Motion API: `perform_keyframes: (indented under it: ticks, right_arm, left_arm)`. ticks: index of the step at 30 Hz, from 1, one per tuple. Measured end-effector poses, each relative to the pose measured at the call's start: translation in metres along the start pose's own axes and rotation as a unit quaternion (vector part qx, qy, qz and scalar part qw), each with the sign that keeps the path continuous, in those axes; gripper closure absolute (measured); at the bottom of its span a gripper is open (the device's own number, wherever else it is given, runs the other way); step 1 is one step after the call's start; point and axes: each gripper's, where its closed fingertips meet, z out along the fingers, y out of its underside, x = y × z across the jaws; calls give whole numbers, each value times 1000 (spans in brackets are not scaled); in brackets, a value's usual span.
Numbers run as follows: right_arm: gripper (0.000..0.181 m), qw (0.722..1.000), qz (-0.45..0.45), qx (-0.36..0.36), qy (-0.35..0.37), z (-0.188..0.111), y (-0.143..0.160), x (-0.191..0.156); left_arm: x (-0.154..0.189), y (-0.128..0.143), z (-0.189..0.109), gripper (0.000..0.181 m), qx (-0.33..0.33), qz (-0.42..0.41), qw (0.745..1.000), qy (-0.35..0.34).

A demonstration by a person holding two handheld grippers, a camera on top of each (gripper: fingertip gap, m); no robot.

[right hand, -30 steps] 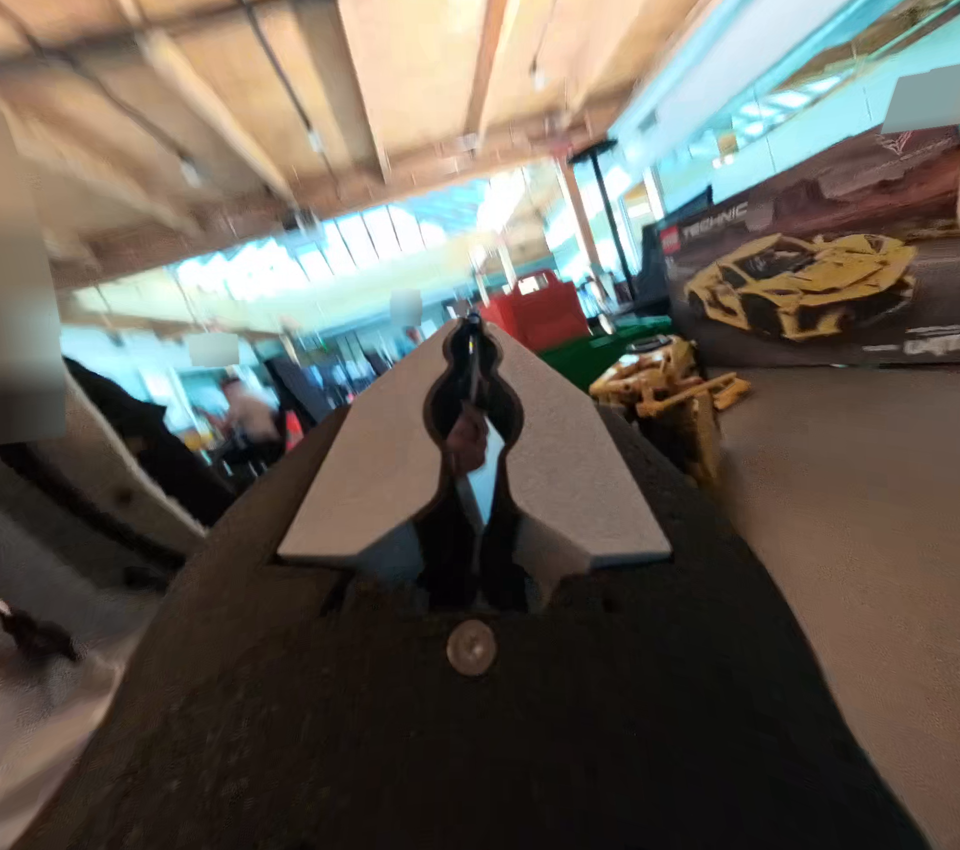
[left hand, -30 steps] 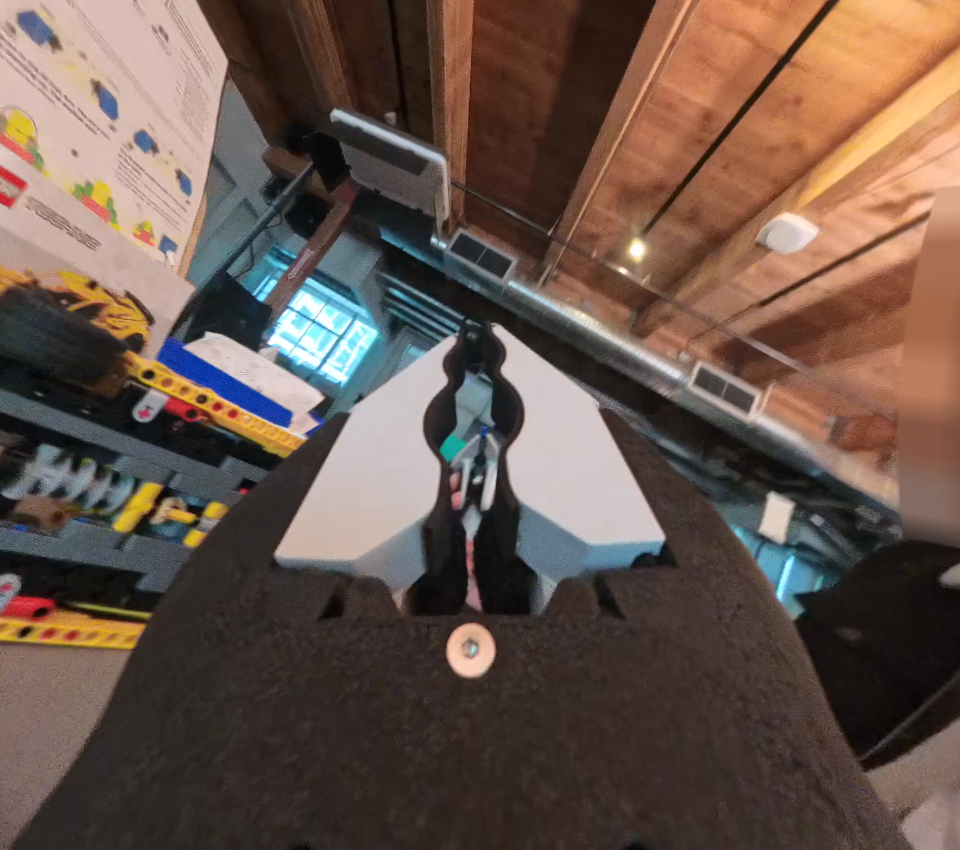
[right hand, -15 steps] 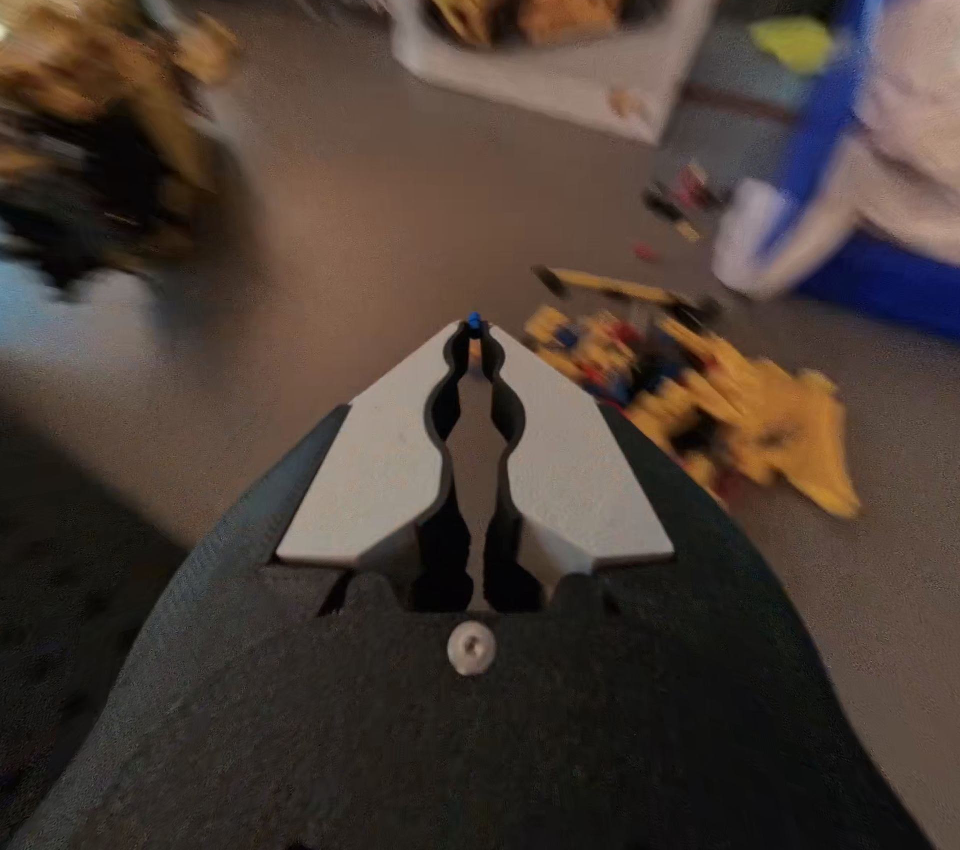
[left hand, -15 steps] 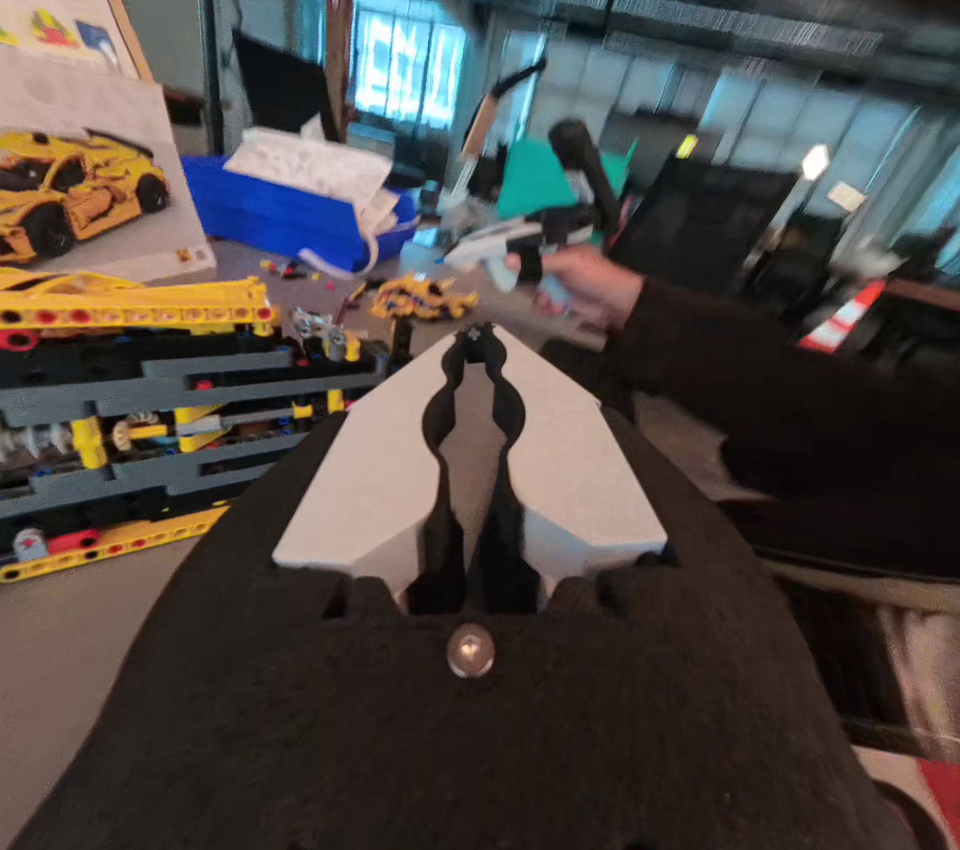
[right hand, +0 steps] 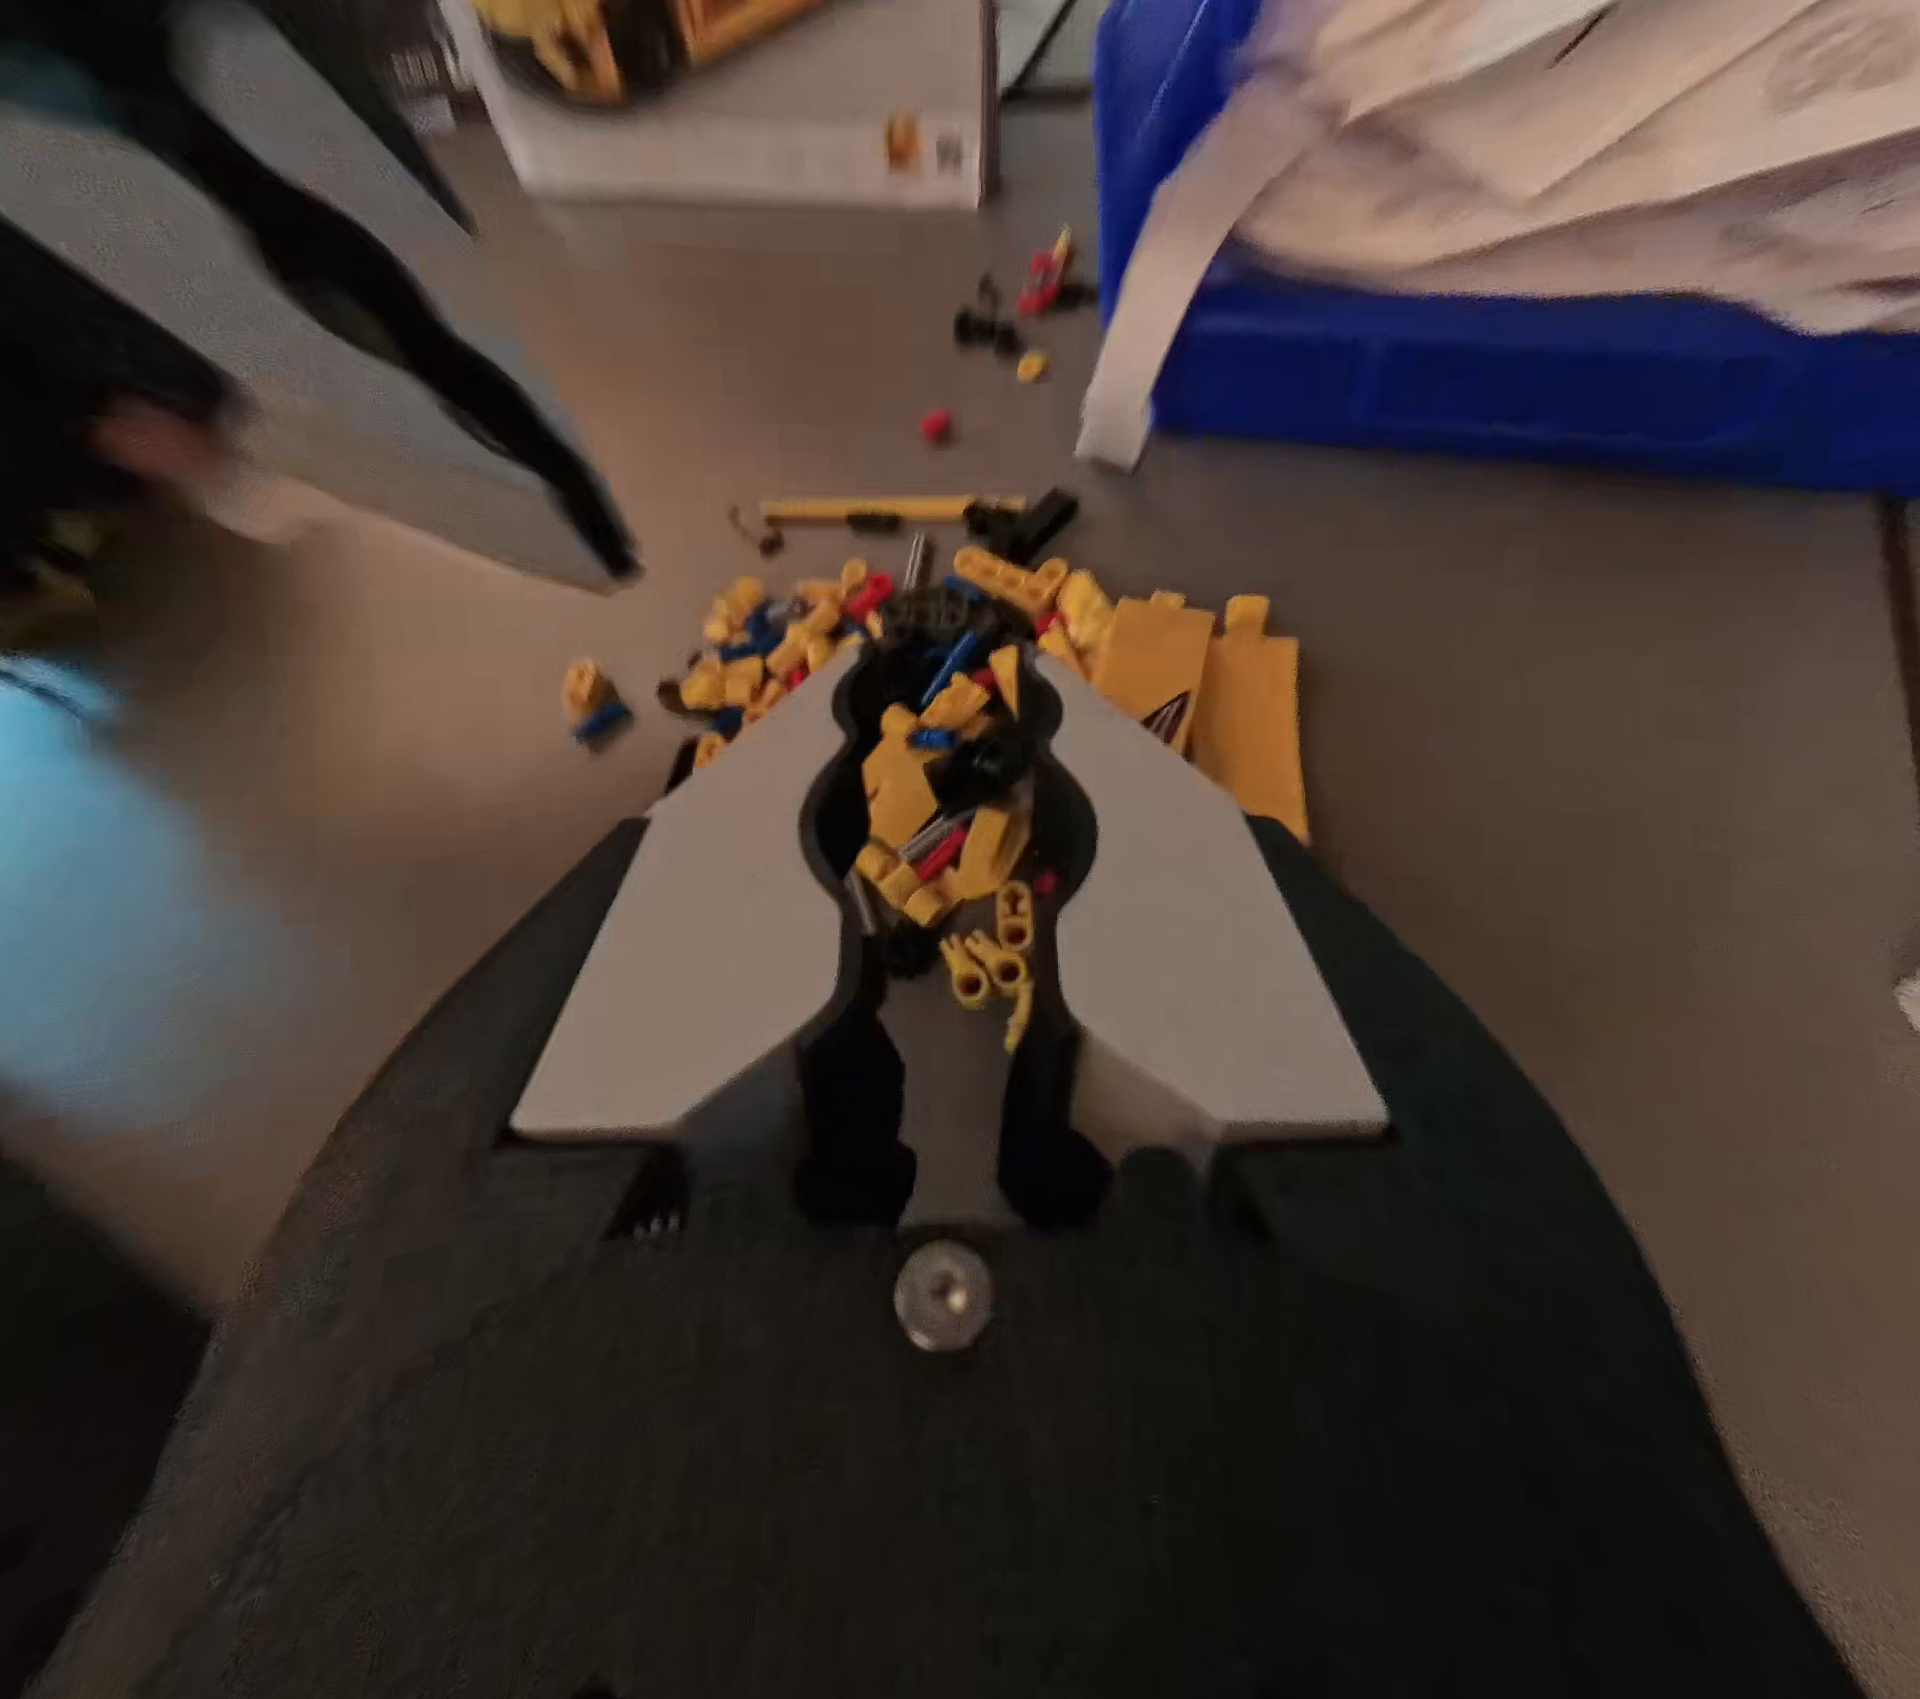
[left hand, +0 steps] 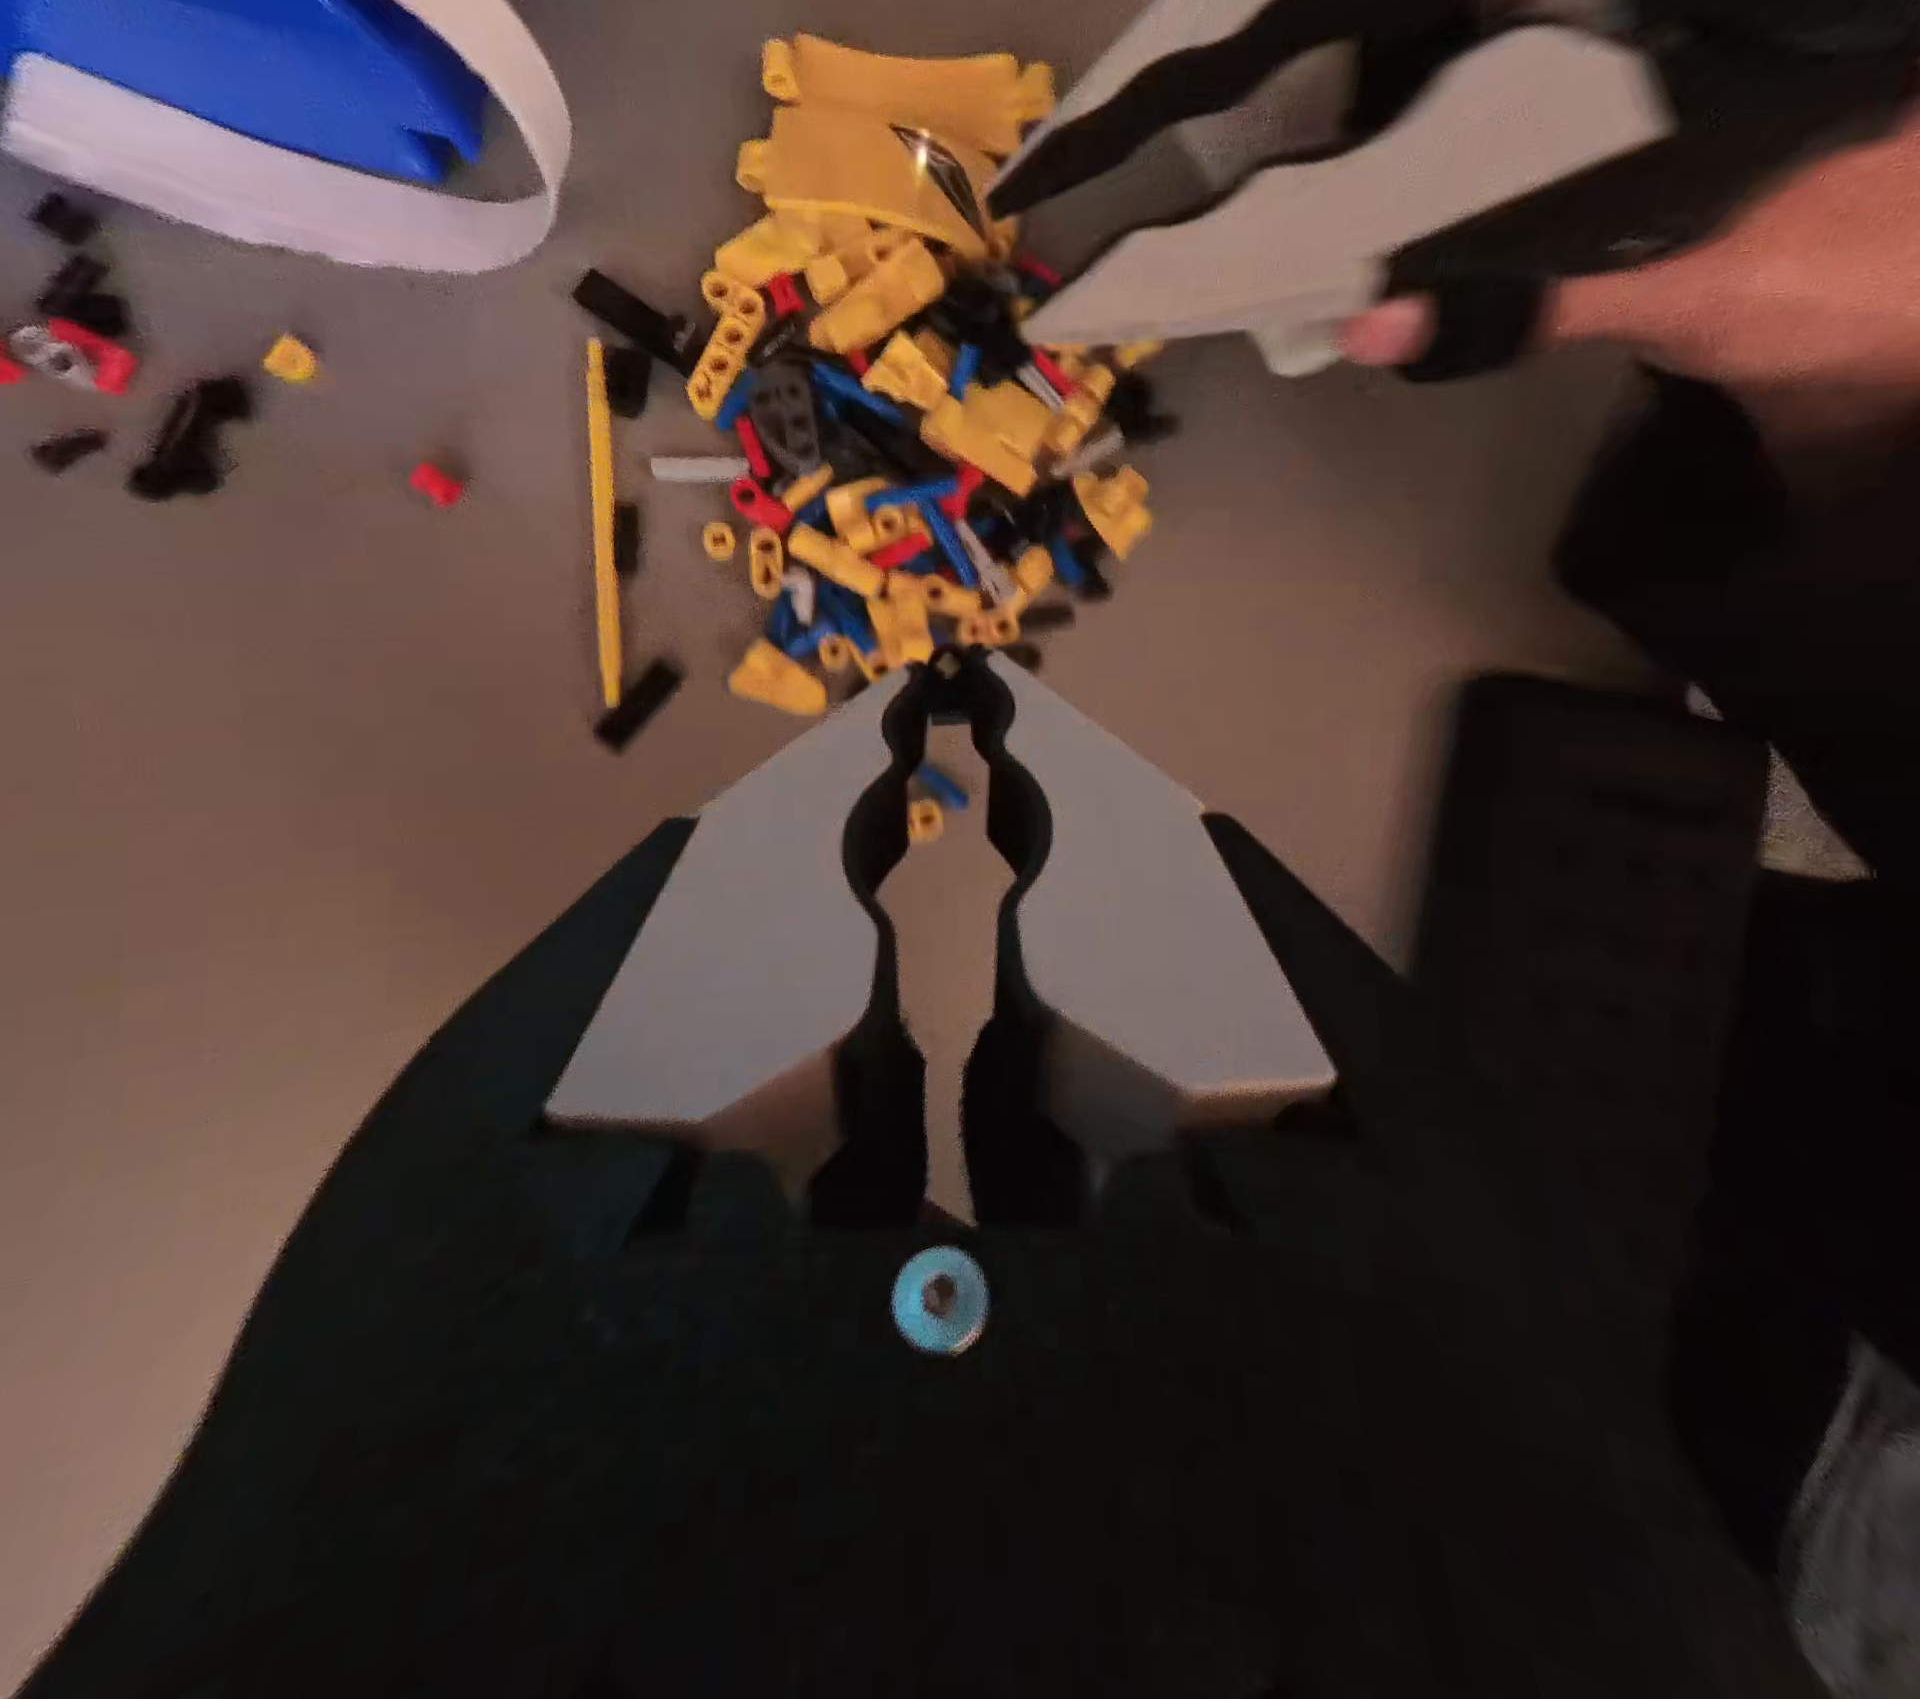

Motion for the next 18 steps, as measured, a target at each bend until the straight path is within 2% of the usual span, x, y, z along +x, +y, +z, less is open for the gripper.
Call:
perform_keyframes:
  ticks: [3, 5, 8, 10, 14, 18]
  right_arm:
    - [158, 996, 41, 84, -11, -27, -33, 4]
    - [160, 992, 54, 112, -14, -39, -45, 6]
    - [162, 992, 61, 108, -10, -44, -44, 11]
    - [164, 992, 72, 101, -22, -45, -40, 11]
    - [165, 991, 84, 99, -37, -49, -43, 5]
    - [163, 990, 40, 117, -66, -55, -65, -26]
  left_arm:
    - [-7, -23, 27, 174, 12, -15, 1000, 14]
    - [-8, -35, 37, 173, 23, -22, 999, 18]
    - [-12, -39, 47, 156, 14, -40, 999, 12]
    - [-13, -43, 46, 153, 23, -46, 999, 12]
    - [-7, -52, 21, 150, 50, -61, 996, 31]
    - [-4, -51, -51, 150, 107, -4, 994, 0]
